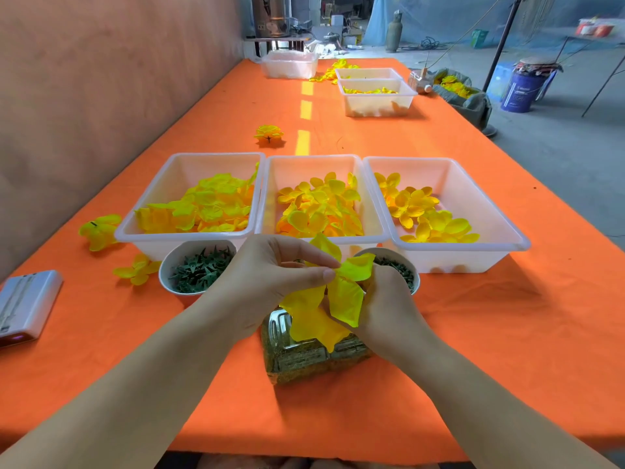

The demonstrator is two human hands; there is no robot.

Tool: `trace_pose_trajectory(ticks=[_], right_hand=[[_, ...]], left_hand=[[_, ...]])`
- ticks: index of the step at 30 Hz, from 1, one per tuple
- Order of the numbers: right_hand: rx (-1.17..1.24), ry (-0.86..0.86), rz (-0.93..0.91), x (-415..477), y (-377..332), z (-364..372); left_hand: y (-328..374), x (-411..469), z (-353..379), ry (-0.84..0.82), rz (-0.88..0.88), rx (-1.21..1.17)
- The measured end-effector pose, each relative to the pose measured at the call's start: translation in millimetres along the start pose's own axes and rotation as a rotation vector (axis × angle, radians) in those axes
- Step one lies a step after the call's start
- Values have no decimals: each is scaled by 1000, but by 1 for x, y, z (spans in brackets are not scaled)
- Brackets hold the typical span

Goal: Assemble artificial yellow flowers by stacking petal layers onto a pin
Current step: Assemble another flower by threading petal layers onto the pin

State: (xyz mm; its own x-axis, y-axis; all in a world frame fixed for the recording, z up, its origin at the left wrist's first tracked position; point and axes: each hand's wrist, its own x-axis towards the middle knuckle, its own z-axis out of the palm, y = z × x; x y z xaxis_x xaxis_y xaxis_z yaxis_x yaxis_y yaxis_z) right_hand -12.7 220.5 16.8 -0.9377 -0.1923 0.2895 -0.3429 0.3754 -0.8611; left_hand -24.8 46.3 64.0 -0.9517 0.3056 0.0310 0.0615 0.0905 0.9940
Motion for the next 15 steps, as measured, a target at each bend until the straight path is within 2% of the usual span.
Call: trace_pose_trajectory(ticks=[3, 9, 13, 15], right_hand=[[-55, 3, -50, -1, 1, -3], [-3, 35, -19, 0, 2, 1], [-76, 6, -67, -2, 0, -1], [-54, 11, -8, -1, 1, -1]], left_hand=[[-2, 0, 3, 10, -2, -2], [-3, -1, 4, 25, 59, 91], [-10, -3, 0, -33, -79, -178], [-12, -1, -1, -44, -127, -264]])
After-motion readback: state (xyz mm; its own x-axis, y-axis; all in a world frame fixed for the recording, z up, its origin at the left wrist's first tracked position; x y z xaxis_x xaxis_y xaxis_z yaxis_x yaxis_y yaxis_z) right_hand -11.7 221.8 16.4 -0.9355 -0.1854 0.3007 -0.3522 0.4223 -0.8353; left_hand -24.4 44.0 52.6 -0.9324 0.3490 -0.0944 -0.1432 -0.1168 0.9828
